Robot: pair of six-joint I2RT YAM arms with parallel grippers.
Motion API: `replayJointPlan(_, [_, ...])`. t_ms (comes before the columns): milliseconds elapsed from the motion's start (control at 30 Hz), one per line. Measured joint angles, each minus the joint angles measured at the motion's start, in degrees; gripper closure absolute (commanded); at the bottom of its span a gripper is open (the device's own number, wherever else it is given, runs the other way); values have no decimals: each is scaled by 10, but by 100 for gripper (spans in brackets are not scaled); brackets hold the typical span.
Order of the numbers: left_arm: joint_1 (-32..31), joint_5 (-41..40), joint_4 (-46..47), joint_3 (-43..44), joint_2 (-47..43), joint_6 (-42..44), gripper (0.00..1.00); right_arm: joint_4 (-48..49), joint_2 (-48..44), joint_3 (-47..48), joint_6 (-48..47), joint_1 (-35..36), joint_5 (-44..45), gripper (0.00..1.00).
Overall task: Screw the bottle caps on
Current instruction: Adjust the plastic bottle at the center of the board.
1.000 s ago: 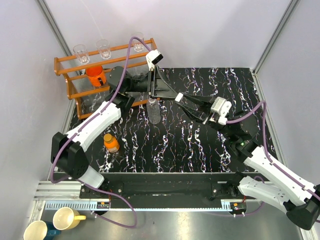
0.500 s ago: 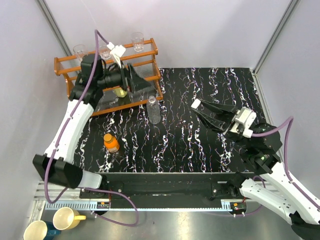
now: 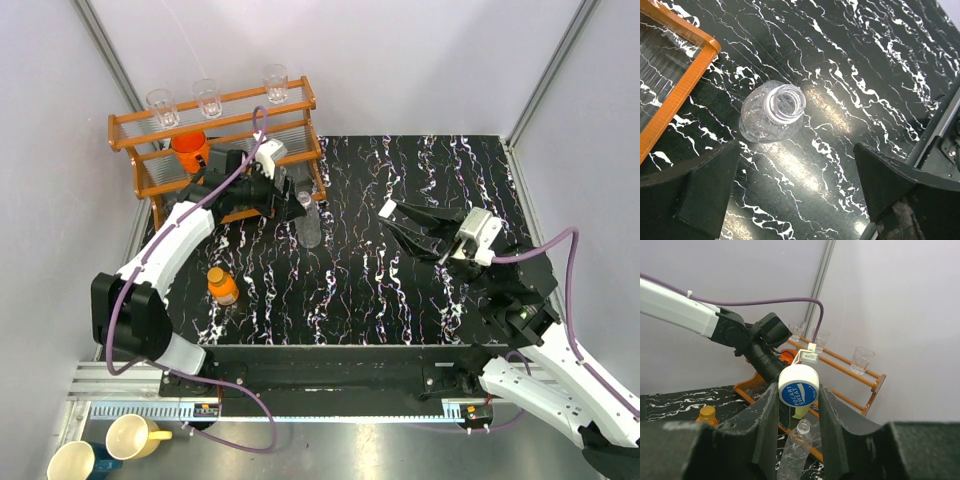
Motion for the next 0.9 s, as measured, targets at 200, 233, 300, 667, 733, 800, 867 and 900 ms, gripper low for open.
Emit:
replayJointPlan(200, [-12, -27, 24, -1, 26, 16, 1, -3, 7, 0, 4, 0, 1, 80])
replayJointPlan(233, [-13, -29, 29, -1, 27, 17, 2, -3, 7, 0, 4, 0, 1, 80])
replayJointPlan(300, [-14, -36, 45, -1, 33, 19, 2, -4, 10, 0, 5, 0, 1, 80])
replayJointPlan(667, [-32, -61, 96, -1, 79, 21, 22, -11, 28, 5, 8, 0, 12, 80])
replayJointPlan(733, [-35, -64, 99, 1, 82, 24, 31, -13, 28, 5, 8, 0, 15, 80])
replayJointPlan(800, [-38, -67, 103, 5, 87, 29, 45, -13, 28, 5, 9, 0, 16, 80])
replayJointPlan(867, [-41, -69, 106, 8, 92, 32, 53, -13, 28, 5, 11, 0, 16, 80])
replayJointPlan(900, [-43, -71, 108, 9, 94, 37, 59, -14, 28, 5, 12, 0, 16, 80])
